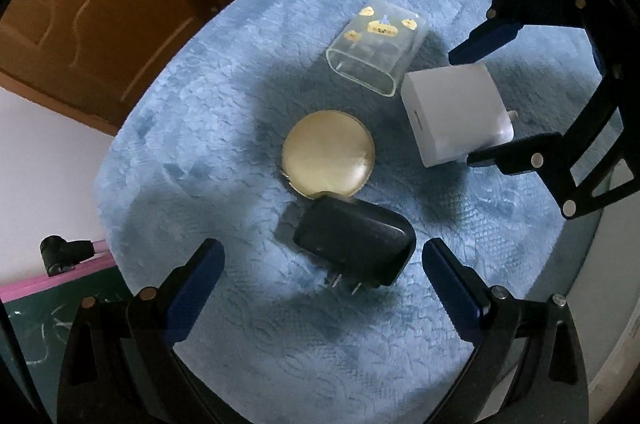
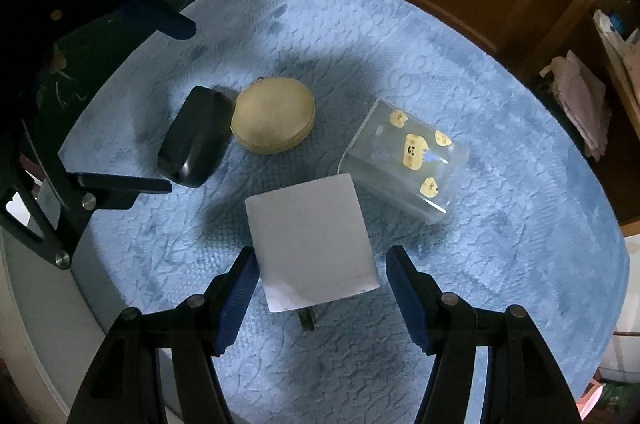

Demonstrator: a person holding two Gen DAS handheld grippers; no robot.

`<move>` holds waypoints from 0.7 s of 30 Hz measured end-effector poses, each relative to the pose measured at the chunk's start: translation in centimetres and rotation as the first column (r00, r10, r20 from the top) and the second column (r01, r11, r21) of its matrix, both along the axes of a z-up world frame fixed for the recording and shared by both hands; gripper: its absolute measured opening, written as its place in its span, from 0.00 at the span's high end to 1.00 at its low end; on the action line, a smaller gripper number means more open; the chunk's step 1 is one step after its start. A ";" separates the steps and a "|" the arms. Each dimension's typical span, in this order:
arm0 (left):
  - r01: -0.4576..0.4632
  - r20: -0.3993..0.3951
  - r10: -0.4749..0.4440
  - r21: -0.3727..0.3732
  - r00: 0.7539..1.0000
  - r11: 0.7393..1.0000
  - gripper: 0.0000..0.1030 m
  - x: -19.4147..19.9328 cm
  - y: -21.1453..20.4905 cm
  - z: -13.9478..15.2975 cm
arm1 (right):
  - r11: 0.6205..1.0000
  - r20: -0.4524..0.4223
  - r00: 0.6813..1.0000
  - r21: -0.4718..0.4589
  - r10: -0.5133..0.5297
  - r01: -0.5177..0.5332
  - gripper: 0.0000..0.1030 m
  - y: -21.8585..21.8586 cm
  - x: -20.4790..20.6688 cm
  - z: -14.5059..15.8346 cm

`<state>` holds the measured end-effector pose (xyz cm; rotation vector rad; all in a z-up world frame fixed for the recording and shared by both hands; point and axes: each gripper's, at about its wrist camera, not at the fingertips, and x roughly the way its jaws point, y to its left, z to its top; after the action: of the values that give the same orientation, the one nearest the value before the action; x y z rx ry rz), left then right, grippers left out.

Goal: Organize rigid objects
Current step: 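Grasp the black plug charger with the left gripper while the right grasps the white charger cube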

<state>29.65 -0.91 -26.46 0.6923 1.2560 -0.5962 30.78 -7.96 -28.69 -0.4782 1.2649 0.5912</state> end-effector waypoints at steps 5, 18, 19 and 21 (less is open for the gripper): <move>0.031 -0.008 -0.031 0.016 0.999 0.999 0.05 -0.5 -0.4 -0.7 | 1.000 -0.003 1.000 -0.006 0.012 -0.012 0.36 -0.2 0.0 -0.5; -0.024 -0.038 0.023 -0.017 0.999 1.000 0.35 -0.5 -1.0 -1.4 | 0.999 -0.037 0.999 0.047 -0.009 0.011 0.43 -0.5 0.9 -0.8; -0.037 -0.039 0.036 -0.024 0.999 0.999 0.35 -0.6 -0.6 -1.4 | 0.998 -0.039 0.999 0.054 -0.017 0.019 0.43 -0.6 0.9 -0.7; -0.076 -0.036 0.075 -0.040 0.997 0.996 0.35 -0.7 -0.2 -1.0 | 0.998 -0.039 0.999 0.062 -0.025 0.028 0.43 -1.1 0.8 -0.7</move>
<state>29.00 -1.11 -27.47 0.5994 1.2927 -0.5726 31.61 -9.07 -29.36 -0.3990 1.2836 0.6182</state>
